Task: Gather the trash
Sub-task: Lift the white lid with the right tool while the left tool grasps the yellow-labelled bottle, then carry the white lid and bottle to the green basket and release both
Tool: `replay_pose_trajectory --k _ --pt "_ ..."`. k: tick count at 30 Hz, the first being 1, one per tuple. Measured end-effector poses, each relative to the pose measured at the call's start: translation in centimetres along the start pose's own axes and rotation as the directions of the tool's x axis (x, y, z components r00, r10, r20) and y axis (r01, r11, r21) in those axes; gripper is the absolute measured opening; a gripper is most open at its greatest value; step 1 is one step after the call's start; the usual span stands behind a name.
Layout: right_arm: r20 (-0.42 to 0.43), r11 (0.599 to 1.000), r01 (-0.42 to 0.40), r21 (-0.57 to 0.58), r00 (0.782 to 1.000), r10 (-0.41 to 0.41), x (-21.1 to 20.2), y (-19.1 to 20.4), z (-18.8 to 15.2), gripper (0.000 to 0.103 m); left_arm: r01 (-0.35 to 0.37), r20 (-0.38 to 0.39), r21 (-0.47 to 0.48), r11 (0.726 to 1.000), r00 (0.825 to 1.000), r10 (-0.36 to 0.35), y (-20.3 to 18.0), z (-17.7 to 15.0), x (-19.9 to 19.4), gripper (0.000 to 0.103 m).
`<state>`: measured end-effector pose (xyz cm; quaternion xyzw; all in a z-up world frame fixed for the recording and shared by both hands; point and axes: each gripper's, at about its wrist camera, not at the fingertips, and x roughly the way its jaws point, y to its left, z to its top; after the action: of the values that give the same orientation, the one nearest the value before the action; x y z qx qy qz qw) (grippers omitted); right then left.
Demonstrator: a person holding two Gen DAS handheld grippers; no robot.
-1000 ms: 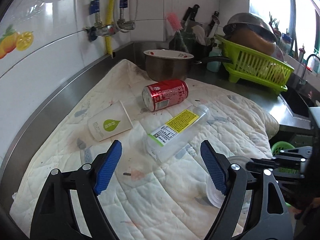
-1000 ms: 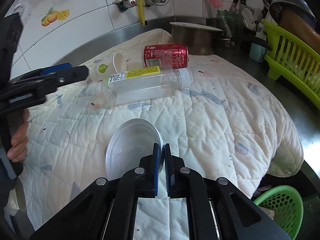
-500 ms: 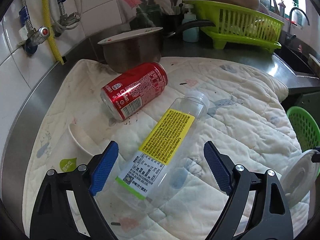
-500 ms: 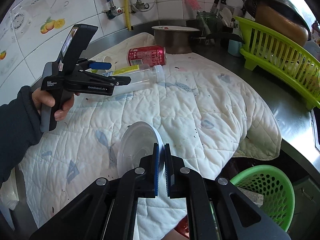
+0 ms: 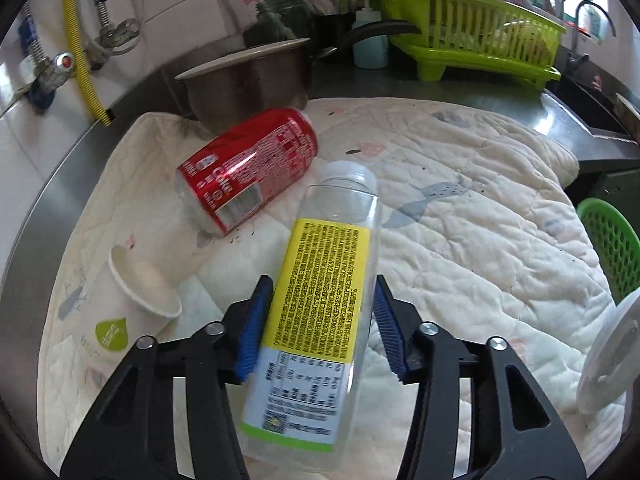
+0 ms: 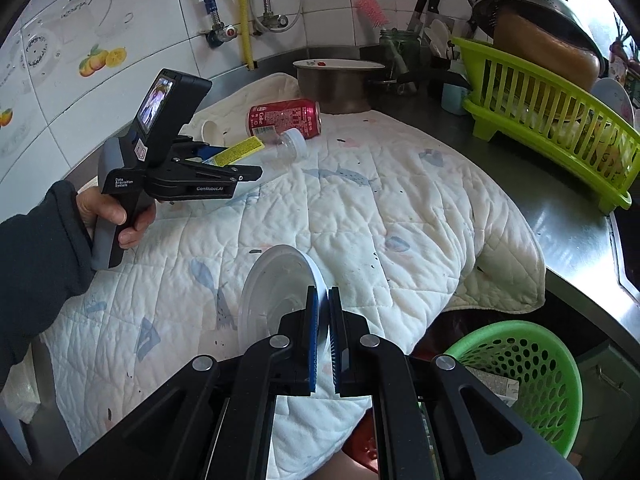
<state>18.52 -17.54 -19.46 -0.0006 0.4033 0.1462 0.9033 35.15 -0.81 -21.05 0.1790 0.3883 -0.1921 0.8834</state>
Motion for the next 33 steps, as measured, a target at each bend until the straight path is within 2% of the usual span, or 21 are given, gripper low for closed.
replay_pose_trajectory --k 4,11,14,19,22,27,33 --pt "0.021 1.000 -0.007 0.004 1.000 0.007 -1.0 0.0 0.1 0.006 -0.029 -0.007 -0.095 0.995 1.000 0.028 0.2 -1.1 -1.6 0.043" --pt "0.059 1.000 -0.017 0.012 0.998 0.016 -3.1 -0.1 0.0 0.005 -0.033 0.058 -0.274 0.961 0.997 0.051 0.5 -3.6 -7.6 0.042" --pt "0.076 1.000 -0.020 0.017 0.997 0.019 -4.1 -0.2 -0.2 0.005 -0.044 0.091 -0.309 0.950 0.993 0.076 -0.1 -4.3 -10.4 0.042" --pt "0.121 1.000 -0.013 0.022 0.993 0.010 -6.5 -0.4 -0.4 0.005 -0.006 0.161 -0.367 0.930 0.984 0.070 -1.6 -5.1 -15.1 0.042" --pt "0.145 0.999 0.003 0.035 0.989 -0.009 -8.0 -1.2 -0.8 0.005 0.024 0.200 -0.363 0.931 0.978 0.053 -3.4 -5.2 -17.4 0.042" --pt "0.142 0.994 0.066 0.086 0.987 -0.078 -10.0 -4.1 -2.7 0.005 0.068 0.251 -0.298 0.952 0.968 0.010 -7.9 -4.4 -20.1 0.042" --pt "0.088 0.967 0.212 0.144 0.970 -0.226 -11.6 -9.1 -6.4 0.005 0.148 0.287 -0.211 0.966 0.954 -0.084 -13.7 -2.8 -21.3 0.042"
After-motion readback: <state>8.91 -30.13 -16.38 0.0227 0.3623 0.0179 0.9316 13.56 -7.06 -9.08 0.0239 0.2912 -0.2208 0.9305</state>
